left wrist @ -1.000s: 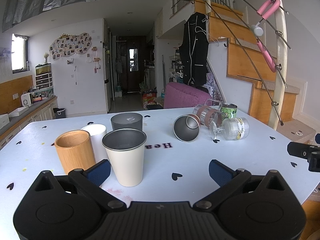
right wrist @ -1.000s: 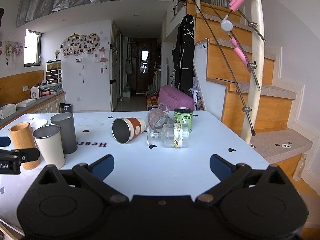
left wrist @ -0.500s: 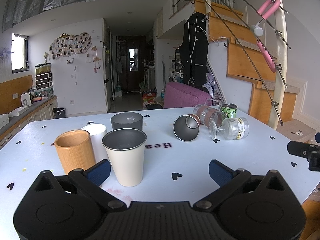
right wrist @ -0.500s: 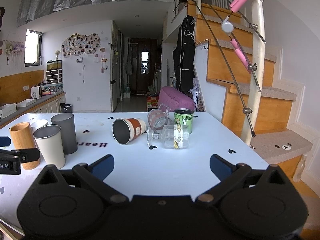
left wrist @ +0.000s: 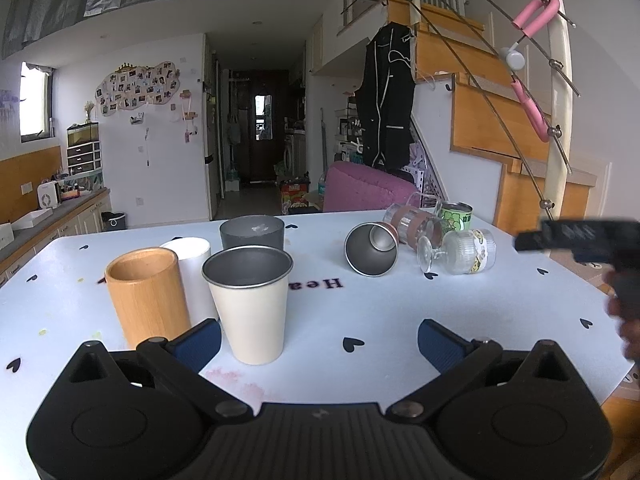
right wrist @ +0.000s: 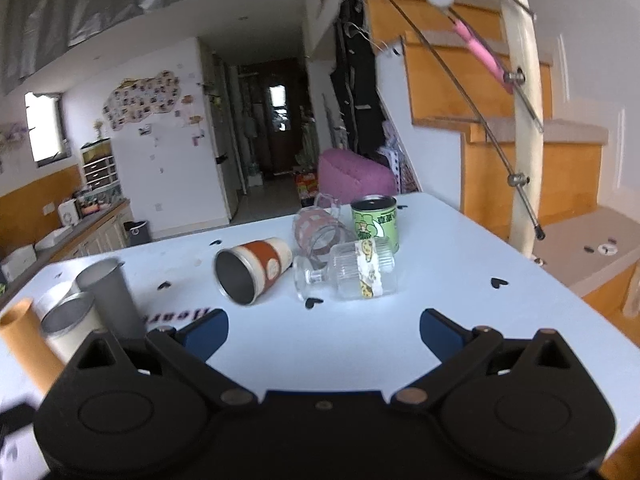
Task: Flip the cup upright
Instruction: 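Reach the right gripper to the stem of the tipped ribbed glass and grasp it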
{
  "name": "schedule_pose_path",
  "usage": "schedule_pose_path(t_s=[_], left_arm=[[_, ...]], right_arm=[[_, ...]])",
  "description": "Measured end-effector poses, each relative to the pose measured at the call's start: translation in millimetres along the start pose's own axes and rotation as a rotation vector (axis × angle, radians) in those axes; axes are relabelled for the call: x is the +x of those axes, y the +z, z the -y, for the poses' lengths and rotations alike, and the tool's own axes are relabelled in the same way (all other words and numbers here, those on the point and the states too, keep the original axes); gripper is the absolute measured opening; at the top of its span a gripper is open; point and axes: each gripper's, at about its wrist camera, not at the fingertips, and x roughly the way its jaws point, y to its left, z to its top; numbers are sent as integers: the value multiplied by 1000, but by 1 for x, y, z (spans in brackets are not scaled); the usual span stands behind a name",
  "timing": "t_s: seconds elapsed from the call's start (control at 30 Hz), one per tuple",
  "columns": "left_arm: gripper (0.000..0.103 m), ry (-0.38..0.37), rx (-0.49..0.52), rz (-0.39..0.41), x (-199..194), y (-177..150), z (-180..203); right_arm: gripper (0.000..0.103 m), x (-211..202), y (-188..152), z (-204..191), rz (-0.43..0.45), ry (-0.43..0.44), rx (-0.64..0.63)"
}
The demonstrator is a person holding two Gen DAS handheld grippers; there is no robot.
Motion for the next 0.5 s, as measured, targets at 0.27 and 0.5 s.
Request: schedule_pose_path(t_s=[0.27,0.5], left_arm=[[103,6,-27,-14,2,-11,-17],[103,28,-53,-36,2,-20,-39]], right_arm=[[89,84,22,10,-156,25,287],[53,137,20,-17,-141,27,259]])
